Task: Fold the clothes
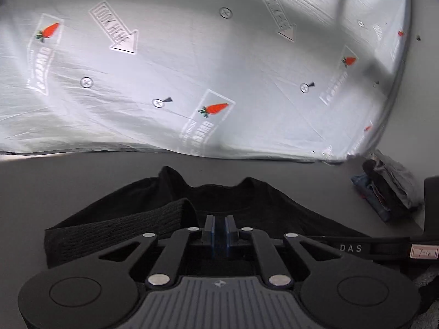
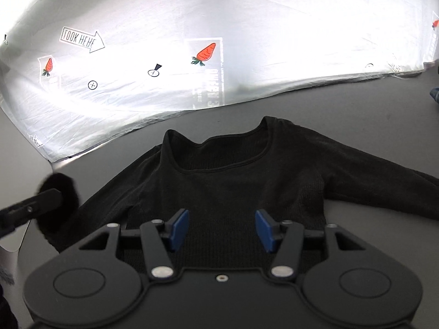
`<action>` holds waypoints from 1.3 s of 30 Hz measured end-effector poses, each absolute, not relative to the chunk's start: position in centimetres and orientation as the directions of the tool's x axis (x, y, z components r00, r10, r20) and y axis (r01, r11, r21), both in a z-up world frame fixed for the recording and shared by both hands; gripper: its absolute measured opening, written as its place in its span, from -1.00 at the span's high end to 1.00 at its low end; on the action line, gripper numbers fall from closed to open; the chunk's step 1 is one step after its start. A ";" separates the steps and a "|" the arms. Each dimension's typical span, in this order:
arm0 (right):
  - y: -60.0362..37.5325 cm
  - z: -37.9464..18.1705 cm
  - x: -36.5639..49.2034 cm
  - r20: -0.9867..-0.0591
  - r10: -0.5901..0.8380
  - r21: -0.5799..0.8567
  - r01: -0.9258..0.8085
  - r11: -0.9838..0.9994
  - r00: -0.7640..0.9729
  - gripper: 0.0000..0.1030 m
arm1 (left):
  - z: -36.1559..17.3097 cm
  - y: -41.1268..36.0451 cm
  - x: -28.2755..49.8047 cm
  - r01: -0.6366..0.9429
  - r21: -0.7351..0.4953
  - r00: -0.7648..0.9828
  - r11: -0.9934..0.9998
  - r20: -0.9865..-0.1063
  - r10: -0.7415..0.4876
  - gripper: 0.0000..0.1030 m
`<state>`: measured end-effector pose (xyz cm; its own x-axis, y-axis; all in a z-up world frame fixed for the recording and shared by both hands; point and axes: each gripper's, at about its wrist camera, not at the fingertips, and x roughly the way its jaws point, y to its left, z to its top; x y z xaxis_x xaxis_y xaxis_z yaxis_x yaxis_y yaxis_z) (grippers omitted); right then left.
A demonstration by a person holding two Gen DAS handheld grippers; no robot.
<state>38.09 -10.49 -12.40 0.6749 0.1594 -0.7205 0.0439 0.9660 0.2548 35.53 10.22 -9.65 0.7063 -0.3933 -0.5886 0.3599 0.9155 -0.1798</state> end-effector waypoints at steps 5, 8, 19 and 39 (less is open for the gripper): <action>-13.0 -14.1 35.7 -0.758 0.121 0.259 0.126 0.958 0.641 -0.16 | -11.7 9.3 33.2 0.386 -0.171 0.640 0.907 -0.658 -0.396 -0.09; -12.6 -15.2 35.5 -0.777 0.145 0.260 0.103 0.960 0.613 -0.17 | -12.8 12.8 32.3 0.189 -0.160 0.667 0.969 -0.703 -0.246 -0.21; 1.9 -19.3 37.5 -0.756 0.127 -0.382 -0.591 0.711 0.642 0.35 | -16.9 20.3 25.2 -0.161 -0.179 0.525 0.970 -0.848 -0.070 -0.18; -7.2 -11.2 42.5 -0.497 0.122 -0.633 -0.455 0.627 0.859 0.85 | -12.2 6.9 19.8 -0.231 0.185 0.592 0.955 -0.753 0.289 0.91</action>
<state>42.46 -7.24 -11.20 0.8590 0.1224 -0.4971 -0.4553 0.6266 -0.6325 19.84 6.88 -12.24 0.5915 0.2886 -0.7529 -0.2309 0.9553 0.1847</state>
